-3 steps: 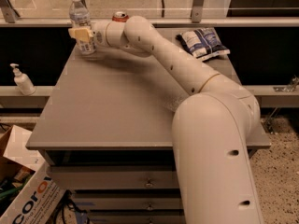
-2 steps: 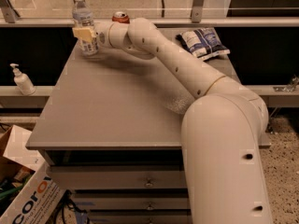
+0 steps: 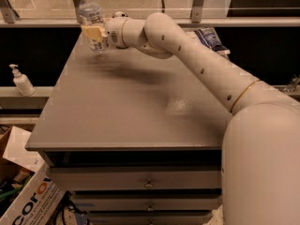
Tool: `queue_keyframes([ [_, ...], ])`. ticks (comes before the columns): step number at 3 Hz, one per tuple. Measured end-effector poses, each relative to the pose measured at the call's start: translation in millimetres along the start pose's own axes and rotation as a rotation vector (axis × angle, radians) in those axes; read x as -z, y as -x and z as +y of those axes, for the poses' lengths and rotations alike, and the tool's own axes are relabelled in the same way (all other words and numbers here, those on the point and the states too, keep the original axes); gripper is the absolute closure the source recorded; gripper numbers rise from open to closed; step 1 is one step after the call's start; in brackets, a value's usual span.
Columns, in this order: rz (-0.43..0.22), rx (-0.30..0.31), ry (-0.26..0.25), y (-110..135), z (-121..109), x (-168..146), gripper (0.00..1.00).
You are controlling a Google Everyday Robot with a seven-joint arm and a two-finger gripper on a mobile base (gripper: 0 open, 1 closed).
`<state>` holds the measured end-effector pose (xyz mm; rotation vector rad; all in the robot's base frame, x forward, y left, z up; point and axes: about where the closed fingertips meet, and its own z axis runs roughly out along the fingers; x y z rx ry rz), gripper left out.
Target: Knock blue plastic bottle over
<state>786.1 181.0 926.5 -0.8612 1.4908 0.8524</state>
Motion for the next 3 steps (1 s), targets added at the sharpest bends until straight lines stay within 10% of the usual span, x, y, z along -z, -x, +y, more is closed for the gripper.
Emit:
queue_keyframes([
  [3,0.149,0.153,0.134,2,54,132,1.0],
])
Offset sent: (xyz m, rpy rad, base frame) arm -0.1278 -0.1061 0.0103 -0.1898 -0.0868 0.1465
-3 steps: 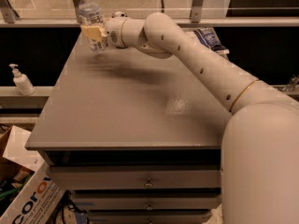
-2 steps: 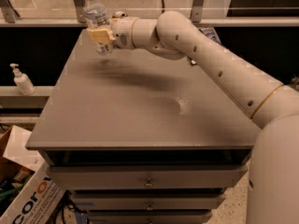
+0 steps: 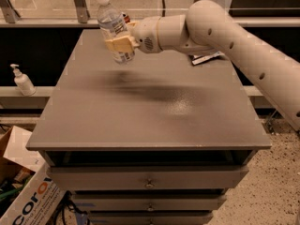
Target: Knock blue plastic bottle over
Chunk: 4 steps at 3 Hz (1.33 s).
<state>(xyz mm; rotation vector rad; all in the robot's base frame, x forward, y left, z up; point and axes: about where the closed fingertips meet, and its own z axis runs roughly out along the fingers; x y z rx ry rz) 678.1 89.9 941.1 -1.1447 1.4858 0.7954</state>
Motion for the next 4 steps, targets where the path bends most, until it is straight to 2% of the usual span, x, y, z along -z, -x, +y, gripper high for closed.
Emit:
queue_keyframes([
  [1,0.11,0.028,0.06,-7,11,38,1.0],
  [2,0.245,0.039,0.095,-20,15,68,1.0],
  [3,0.392,0.05,0.082,-33,8,90,1.0],
  [4,0.52,0.068,0.022,-39,-8,106,1.0],
])
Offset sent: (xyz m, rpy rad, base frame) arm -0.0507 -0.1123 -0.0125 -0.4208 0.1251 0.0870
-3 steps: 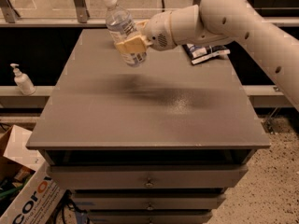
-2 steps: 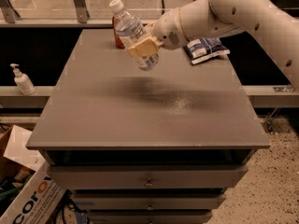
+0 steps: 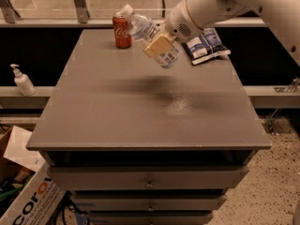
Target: Knock blue plastic bottle over
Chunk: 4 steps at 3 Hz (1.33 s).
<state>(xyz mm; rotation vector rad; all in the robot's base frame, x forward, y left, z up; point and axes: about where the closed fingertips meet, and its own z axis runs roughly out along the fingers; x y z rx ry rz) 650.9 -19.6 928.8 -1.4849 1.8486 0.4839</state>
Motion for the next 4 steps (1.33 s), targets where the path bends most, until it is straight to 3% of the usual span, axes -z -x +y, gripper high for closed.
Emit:
queue_keyframes([
  [2,0.01,0.001,-0.002,-3.3,-1.1,-2.2,1.0],
  [3,0.116,0.024,-0.033,-9.1,-4.6,-3.5,1.0],
  [4,0.343,0.049,-0.064,-12.1,-0.7,-2.6,1.0],
])
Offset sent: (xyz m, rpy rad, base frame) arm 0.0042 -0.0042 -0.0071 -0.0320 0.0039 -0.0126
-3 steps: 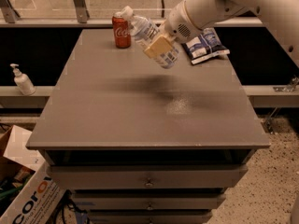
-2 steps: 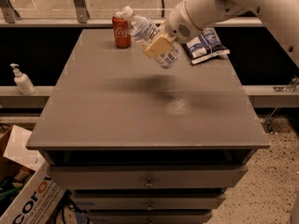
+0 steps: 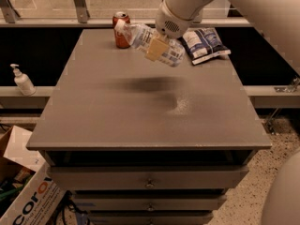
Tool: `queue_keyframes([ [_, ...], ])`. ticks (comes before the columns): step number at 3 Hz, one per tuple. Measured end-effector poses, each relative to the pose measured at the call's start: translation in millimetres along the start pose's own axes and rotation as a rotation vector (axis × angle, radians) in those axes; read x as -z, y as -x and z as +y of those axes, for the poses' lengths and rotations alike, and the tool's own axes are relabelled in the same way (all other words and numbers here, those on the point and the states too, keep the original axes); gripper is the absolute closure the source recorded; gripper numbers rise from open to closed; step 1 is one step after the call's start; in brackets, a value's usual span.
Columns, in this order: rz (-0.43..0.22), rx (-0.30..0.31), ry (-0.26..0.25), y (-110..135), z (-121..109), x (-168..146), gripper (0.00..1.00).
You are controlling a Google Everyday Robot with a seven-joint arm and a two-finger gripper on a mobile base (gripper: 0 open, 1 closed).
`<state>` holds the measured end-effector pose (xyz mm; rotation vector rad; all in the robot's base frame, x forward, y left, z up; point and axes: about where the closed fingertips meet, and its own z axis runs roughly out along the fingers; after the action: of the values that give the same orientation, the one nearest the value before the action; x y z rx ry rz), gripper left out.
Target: Knock blue plastic bottle over
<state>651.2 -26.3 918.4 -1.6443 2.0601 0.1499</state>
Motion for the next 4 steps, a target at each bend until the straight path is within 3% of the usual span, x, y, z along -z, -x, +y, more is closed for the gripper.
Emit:
queue_keyframes([
  [1,0.223,0.017,-0.035,-13,1,2,1.0],
  [2,0.394,-0.011,-0.039,-41,-5,5,1.0],
  [3,0.431,-0.063,0.002,-62,-10,-1,1.0],
  [4,0.402,-0.114,0.055,-72,-12,-8,1.0],
])
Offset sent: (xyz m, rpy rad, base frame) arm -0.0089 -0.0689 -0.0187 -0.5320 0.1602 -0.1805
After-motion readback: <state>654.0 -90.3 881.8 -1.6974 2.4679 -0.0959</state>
